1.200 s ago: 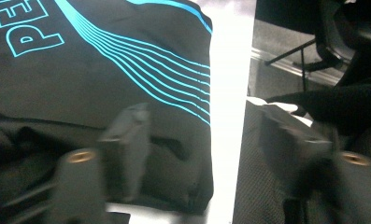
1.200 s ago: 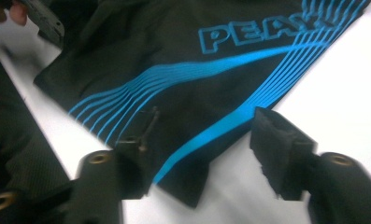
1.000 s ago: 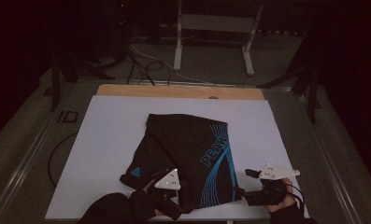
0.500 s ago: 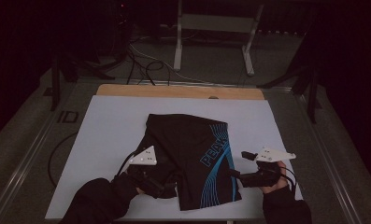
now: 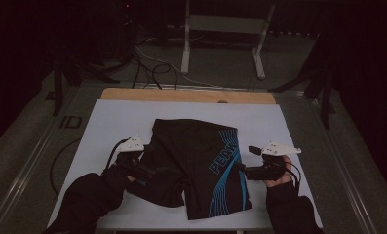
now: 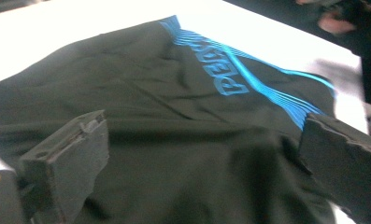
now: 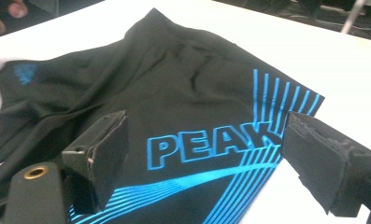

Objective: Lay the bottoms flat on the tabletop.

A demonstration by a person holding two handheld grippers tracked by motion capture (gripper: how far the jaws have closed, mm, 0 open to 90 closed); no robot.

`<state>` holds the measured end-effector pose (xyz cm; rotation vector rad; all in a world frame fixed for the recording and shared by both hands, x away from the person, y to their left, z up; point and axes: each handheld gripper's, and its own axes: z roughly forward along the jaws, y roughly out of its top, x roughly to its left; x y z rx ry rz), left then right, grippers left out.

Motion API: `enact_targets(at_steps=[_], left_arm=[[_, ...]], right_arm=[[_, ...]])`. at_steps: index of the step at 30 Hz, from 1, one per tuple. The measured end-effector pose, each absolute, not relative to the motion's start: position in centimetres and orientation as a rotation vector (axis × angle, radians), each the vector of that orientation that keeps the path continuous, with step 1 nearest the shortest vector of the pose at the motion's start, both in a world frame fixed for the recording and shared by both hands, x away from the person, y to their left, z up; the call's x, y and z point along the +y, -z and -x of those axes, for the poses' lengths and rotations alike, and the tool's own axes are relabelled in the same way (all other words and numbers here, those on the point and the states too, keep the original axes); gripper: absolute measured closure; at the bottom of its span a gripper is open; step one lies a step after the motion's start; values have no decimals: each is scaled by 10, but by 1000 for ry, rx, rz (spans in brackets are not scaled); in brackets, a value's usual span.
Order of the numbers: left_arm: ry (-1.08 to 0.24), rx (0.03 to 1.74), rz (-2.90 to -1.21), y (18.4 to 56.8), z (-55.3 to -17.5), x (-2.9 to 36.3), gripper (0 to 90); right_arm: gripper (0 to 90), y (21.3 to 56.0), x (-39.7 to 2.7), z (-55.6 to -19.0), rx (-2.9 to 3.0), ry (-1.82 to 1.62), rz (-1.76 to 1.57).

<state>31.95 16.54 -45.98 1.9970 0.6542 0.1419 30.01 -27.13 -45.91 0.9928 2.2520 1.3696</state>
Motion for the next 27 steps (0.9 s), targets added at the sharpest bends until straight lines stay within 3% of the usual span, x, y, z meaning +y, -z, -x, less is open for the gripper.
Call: enact_targets(at_steps=[10, 17, 27], left_arm=[[-270, 801, -1944, 464, -369, 183, 51], [-287, 896, -1963, 482, -405, 184, 79], [-298, 1006, -1975, 508, -445, 184, 121]], right_arm=[[141, 473, -274, -343, 2148, -1333, -1160], [142, 482, -276, -375, 2110, -1325, -1310], [258, 509, -272, -403, 2106, -1209, -1416]])
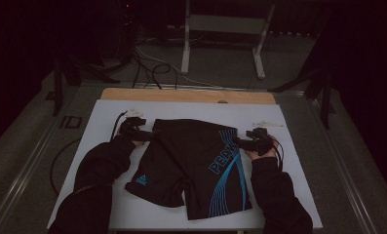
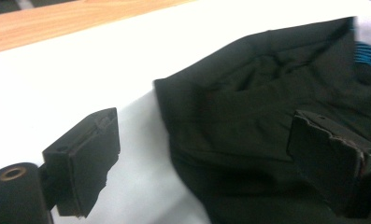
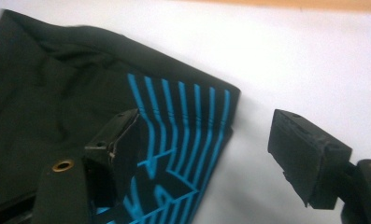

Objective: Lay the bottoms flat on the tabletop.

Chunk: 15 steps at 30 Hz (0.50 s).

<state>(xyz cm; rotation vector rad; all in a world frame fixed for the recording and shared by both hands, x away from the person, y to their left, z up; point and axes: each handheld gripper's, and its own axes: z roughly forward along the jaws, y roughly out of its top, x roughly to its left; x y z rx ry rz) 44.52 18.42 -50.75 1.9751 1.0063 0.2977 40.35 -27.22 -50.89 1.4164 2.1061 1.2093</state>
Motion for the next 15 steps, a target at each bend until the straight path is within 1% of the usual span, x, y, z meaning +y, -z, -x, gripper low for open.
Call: enact_targets(at_steps=[1, 3, 9, 10, 11, 14, 15], left_arm=[[-298, 1006, -1975, 508, -445, 184, 136], [-291, 1045, -1963, 514, -454, 183, 140], [-287, 1048, -1983, 518, -466, 175, 160], [-279, 1054, -1988, 518, -468, 173, 183], [-272, 1057, -1985, 518, -470, 171, 188], [-267, 1084, -1982, 519, -475, 167, 241], [-267, 1112, -1989, 520, -477, 166, 273]], right_arm=[[271, 511, -272, -405, 2110, -1200, -1426], [286, 516, -271, -411, 2121, -1184, -1446], [297, 520, -261, -427, 2142, -1116, -1462], [298, 520, -259, -430, 2151, -1105, -1466], [303, 521, -257, -432, 2150, -1088, -1473], [343, 521, -251, -436, 2159, -1064, -1468], [369, 520, -250, -437, 2162, -1054, -1465]])
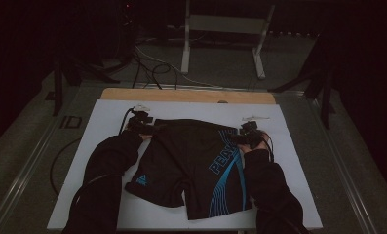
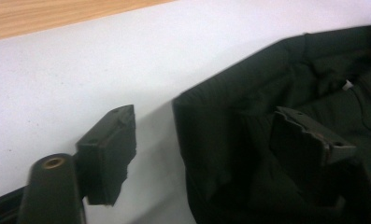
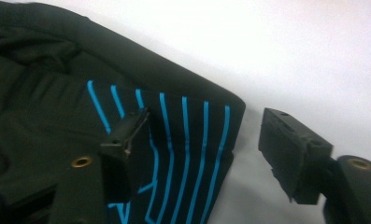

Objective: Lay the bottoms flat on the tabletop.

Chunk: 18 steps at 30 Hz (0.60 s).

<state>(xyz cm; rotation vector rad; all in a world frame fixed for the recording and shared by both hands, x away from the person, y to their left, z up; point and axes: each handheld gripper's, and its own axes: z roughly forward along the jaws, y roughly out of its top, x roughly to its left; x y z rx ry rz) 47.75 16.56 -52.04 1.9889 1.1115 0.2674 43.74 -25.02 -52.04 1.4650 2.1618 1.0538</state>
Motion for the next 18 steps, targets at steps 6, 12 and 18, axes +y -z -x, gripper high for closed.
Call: enact_targets(at_steps=[6, 12, 18], left_arm=[[-213, 1100, -1987, 523, -480, 163, 524], [-235, 1057, -1984, 520, -476, 163, 791], [-310, 1042, -1946, 508, -468, 170, 800]], right_arm=[[665, 523, -245, -440, 2168, -984, -1462], [834, 521, -253, -438, 2126, -1037, -1506], [843, 505, -252, -442, 2084, -1083, -1457]])
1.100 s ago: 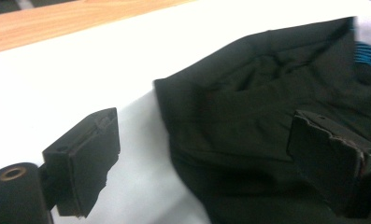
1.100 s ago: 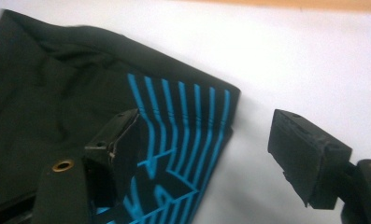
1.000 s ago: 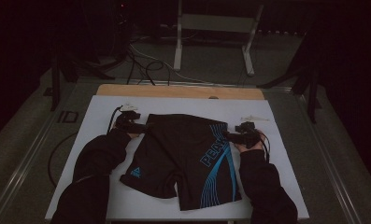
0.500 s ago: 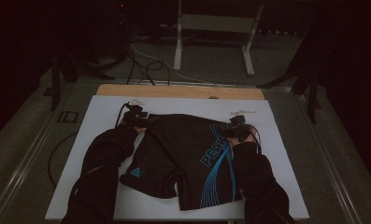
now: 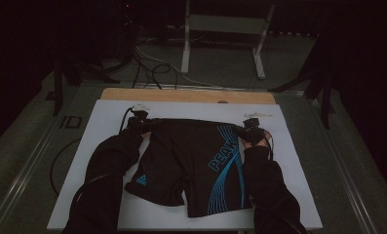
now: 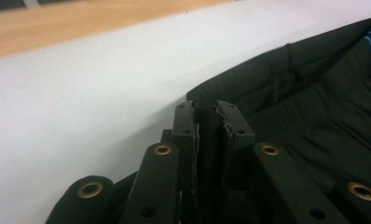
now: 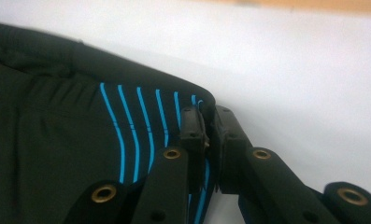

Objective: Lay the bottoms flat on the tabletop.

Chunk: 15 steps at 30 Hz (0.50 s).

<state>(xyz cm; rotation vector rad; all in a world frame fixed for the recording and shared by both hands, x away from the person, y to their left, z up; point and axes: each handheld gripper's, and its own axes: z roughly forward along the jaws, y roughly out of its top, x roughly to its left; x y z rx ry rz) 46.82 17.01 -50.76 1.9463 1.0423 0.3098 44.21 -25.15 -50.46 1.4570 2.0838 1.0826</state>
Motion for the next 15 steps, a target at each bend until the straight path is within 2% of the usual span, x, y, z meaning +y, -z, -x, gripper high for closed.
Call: enact_targets(at_steps=[8, 15], left_arm=[[-372, 1037, -1872, 490, -467, 179, 800], [-464, 1055, -1856, 479, -473, 166, 798]], right_arm=[[844, 488, -239, -458, 2052, -1075, -1423], [844, 477, -235, -485, 2004, -1020, -1474]])
